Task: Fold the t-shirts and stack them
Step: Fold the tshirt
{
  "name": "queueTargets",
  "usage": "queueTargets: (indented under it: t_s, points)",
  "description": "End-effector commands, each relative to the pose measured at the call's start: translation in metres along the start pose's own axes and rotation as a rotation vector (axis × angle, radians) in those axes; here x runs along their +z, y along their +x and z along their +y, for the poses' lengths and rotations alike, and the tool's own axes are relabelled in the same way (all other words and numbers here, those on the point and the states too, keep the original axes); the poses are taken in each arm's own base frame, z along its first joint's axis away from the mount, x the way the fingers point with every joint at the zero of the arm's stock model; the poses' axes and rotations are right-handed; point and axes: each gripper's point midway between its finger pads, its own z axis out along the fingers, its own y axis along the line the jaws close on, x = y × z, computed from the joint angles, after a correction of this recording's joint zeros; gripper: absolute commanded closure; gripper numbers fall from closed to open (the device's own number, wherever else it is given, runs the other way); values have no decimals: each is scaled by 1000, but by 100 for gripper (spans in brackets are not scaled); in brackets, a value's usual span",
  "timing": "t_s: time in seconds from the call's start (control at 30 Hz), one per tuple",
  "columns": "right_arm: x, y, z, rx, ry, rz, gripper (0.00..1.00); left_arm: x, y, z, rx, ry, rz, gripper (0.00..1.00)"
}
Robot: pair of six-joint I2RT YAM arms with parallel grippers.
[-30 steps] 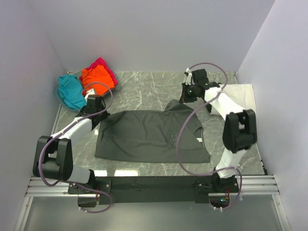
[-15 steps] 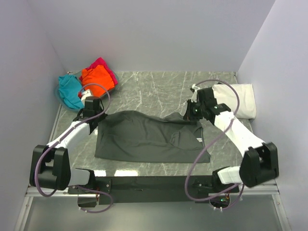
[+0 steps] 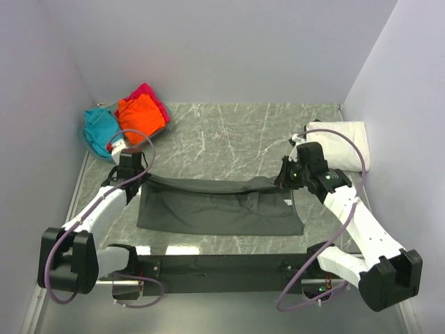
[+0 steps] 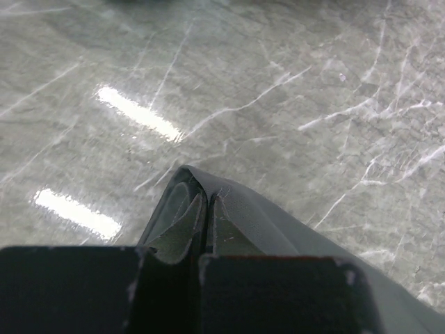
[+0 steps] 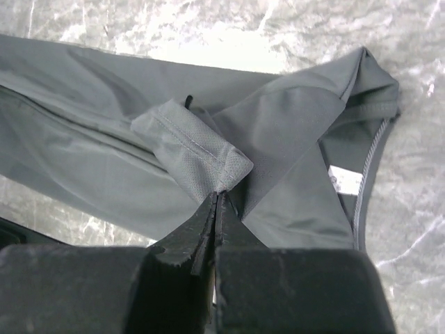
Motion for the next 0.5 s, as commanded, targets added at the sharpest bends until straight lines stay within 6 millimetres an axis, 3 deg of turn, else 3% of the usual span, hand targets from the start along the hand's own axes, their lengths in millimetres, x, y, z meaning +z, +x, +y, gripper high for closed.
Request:
queueTargets:
  t_s: [0.0, 0.27, 0.47]
  points:
    - [-10, 10, -4, 18, 23, 3, 100, -7, -7, 9, -26, -32, -42, 99]
    - [-20, 32, -6, 35, 19, 23, 100, -16, 1, 18, -52, -43, -27, 98]
    - [-26, 44, -8, 45, 21, 29, 100, -26, 11, 22, -80, -25, -5, 89]
